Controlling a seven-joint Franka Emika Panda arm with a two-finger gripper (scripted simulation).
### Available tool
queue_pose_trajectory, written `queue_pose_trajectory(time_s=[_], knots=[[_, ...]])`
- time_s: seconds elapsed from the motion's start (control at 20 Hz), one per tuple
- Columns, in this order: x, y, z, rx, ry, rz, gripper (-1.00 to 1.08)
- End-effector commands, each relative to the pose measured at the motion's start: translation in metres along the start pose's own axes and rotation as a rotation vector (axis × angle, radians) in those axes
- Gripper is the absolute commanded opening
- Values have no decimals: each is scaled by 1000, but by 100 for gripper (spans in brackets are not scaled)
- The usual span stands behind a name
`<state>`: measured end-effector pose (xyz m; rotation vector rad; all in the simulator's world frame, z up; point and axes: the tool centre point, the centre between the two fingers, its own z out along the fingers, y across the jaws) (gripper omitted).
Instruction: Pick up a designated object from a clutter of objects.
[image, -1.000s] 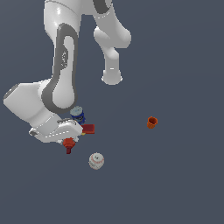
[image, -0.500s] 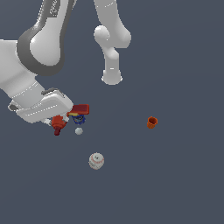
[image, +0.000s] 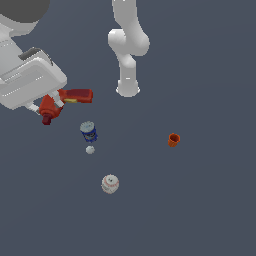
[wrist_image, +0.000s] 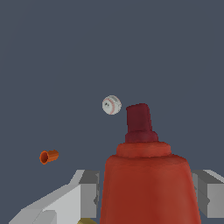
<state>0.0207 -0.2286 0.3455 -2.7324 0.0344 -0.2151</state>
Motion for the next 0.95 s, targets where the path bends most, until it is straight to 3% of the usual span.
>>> queue_pose_trajectory(time_s=[0.0,0.45,0.9], knots=[[-2,-7,-28,-1,2,-1,-100],[-7,-21,-89,0,3,-2,-100],[-7,-24,-106,2,4,-2,-100]])
